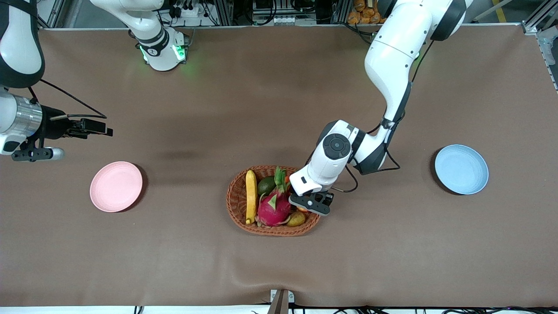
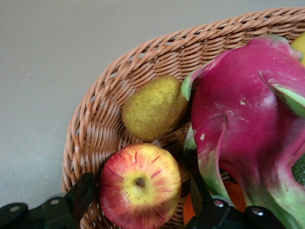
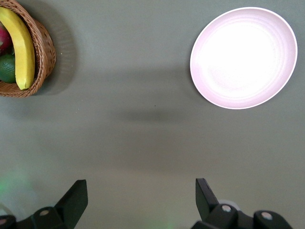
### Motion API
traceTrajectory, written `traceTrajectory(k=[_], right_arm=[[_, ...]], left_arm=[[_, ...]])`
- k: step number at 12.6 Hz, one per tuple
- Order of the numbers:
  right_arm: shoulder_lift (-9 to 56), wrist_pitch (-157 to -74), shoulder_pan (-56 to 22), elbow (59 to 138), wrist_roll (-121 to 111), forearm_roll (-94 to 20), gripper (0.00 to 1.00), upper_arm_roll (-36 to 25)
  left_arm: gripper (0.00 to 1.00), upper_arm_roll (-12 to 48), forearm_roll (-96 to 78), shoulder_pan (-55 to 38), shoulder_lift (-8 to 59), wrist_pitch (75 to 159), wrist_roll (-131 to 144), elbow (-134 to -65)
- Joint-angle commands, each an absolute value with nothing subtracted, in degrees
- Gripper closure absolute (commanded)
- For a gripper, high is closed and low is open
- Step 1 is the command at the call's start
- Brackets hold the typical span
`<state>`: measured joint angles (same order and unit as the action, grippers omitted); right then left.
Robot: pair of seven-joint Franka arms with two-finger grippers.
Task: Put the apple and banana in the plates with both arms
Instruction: 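Lower the left gripper onto the red apple and close it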
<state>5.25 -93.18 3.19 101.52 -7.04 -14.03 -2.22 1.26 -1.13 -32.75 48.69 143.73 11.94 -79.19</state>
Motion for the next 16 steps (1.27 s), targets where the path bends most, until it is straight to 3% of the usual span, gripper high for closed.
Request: traceTrajectory(k=[1, 5, 6, 7, 9, 11, 16], right_arm=[[4.66, -93.69, 3.34, 102.22, -6.86, -14.94, 0.0, -2.02], [4.66, -93.69, 3.25, 102.22, -6.94, -14.94, 0.0, -2.11], [4.66, -93.78, 3.25, 102.22, -6.94, -14.94, 0.0, -2.02], [4.66, -93.69, 3.25, 102.22, -6.94, -14.94, 0.0, -2.02], [4.66, -93.78, 3.25, 102.22, -6.94, -14.94, 0.0, -2.02], [4.66, -93.78, 3.25, 102.22, -6.94, -14.94, 0.0, -2.02], [6.06, -95.97, 1.33, 102.13, -6.86, -14.94, 0.0, -2.02]], left_arm=[[0.1, 1.05, -1.14, -33.13, 50.09, 144.32, 11.96, -77.96], [0.14, 1.05, -1.06, -33.13, 50.8, 145.28, 11.87, -78.05], [0.3, 0.97, -0.97, -33.05, 50.71, 145.28, 11.69, -78.05], [0.54, 0.97, -0.97, -33.05, 50.71, 145.28, 11.69, -77.96], [0.76, 0.97, -1.05, -32.96, 50.1, 145.2, 11.86, -78.05], [0.79, 1.05, -1.32, -32.43, 48.09, 144.41, 12.21, -78.05], [0.78, 0.88, -1.32, -31.38, 37.9, 127.38, 11.96, -78.31]])
